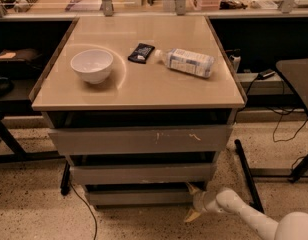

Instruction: Open bottom drawer

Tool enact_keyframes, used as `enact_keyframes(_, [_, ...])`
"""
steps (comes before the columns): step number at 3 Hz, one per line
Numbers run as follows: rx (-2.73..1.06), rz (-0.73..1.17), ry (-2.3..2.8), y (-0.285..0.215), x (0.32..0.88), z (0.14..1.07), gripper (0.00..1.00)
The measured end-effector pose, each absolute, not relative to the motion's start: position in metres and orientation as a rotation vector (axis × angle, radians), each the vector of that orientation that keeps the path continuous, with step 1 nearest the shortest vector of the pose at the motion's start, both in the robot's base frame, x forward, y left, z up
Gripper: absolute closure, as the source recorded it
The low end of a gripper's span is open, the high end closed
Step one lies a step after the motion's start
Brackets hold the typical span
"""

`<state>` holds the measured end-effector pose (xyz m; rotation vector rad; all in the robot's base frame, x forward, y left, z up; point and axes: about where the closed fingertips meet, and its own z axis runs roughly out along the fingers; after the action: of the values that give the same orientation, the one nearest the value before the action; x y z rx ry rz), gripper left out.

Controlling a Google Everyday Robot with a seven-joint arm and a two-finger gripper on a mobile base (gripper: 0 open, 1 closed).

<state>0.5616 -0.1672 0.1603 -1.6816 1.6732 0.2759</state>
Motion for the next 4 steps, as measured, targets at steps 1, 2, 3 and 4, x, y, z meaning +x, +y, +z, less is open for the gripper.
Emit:
enact_keyframes(1, [-1.682, 0.276, 1.673, -0.167, 0.562, 0.16, 0.25])
enact_keyframes(2, [-1.666, 0.301, 1.672, -0.168, 0.553, 0.159, 0.5])
enact_keyframes(3, [-1.666, 0.301, 1.672, -0.168, 0.553, 0.167, 0.72])
enact_keyframes(4, [-1.666, 0.302, 1.672, -0.168, 0.553, 0.176, 0.96])
